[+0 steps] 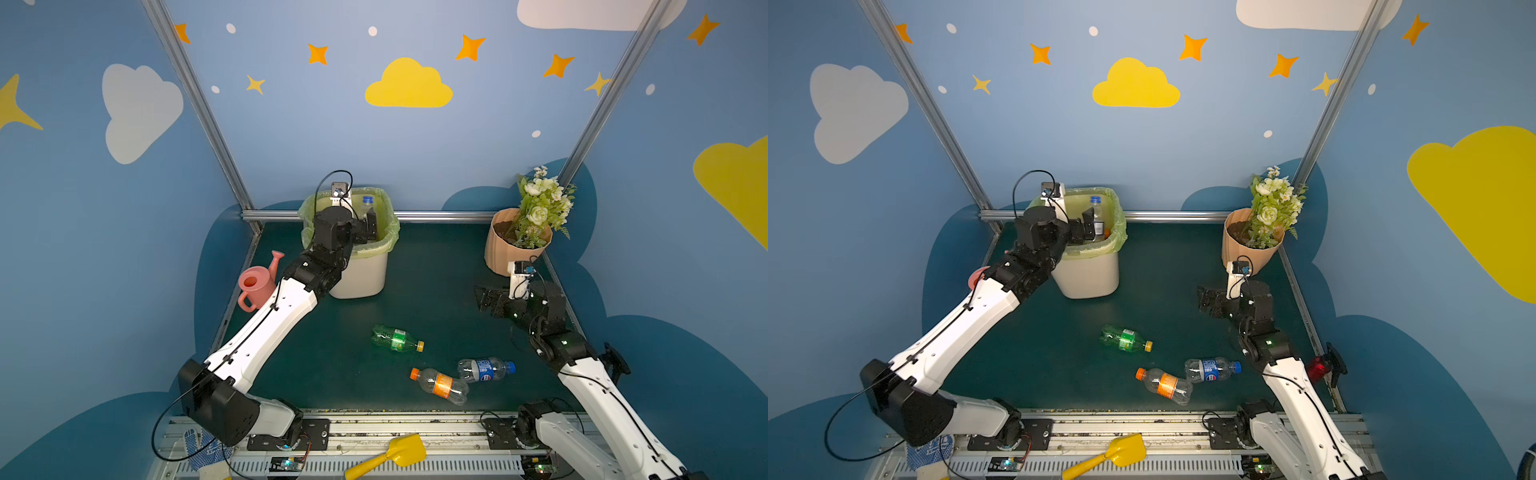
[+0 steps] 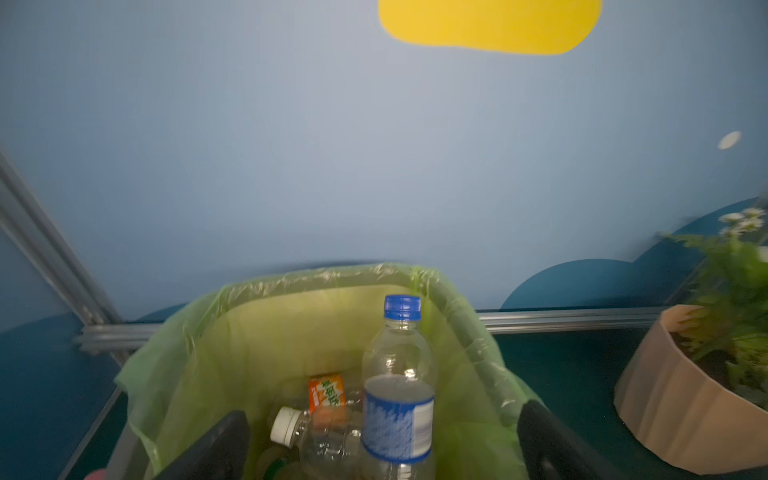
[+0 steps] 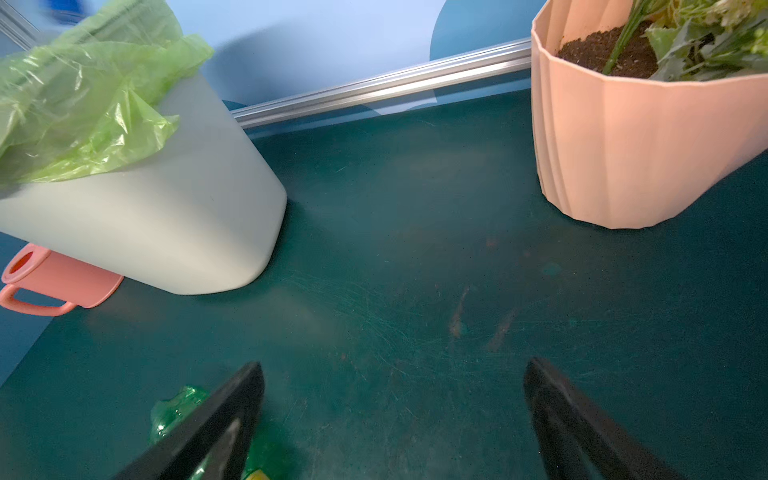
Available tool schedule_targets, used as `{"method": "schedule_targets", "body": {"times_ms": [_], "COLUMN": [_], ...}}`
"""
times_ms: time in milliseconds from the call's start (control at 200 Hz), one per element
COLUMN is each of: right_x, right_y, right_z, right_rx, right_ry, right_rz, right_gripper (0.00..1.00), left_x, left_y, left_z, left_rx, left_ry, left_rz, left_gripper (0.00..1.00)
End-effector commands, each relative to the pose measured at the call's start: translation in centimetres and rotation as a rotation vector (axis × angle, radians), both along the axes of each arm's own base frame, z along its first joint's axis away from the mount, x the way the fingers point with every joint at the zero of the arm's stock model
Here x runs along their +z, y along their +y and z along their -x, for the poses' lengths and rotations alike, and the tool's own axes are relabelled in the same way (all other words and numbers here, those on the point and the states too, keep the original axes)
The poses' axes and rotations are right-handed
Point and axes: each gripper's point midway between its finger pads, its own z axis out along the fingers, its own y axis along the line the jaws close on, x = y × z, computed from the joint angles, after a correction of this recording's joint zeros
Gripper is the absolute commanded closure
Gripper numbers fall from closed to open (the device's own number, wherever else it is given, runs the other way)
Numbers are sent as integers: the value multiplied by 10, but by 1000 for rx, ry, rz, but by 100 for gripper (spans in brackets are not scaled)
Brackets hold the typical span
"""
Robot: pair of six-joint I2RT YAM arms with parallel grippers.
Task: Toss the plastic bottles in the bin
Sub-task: 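Open the left gripper over the bin to drop the blue-capped bottle, then swing the left gripper down onto the crushed orange-labelled bottle and close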
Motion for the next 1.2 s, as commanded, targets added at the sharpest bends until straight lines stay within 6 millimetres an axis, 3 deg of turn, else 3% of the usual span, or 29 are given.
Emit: {"method": "schedule_targets", "body": {"times_ms": [0, 60, 120, 150, 325, 651, 816, 991, 1196], "right_x": [-3, -4, -5, -18, -33, -66, -74, -82, -88], "right_y": [-6, -6, -6, -7, -15, -51, -74, -95, -99], "right_z": [3, 3, 3, 5, 5, 4, 6, 10, 13], "right_rx": [-22, -31, -41, -45, -91, -308, -391, -456, -465], "right_ry": [4, 13, 23, 53, 111, 217, 234, 242, 248], "right_rz": [10, -6, -17, -13, 4, -56, -114, -219, -271], "right_gripper": [3, 3, 3, 3, 3, 3, 3, 3, 3], "left_x": [118, 127, 124, 116, 48, -67, -134, -200, -248], "left_y": [9, 13, 16, 16, 0, -101, -153, -189, -223], "left_z": [60, 75, 86, 88, 97, 134, 169, 211, 245], "left_rx": [-105, -119, -128, -134, -198, -489, -762, -999, -1184], "left_ry": [-285, -316, -317, -308, -175, 72, 204, 330, 406], "left_rz": [80, 91, 113, 121, 99, -314, -539, -769, -967], "left_gripper": [0, 0, 0, 0, 0, 0, 0, 0, 0]}}
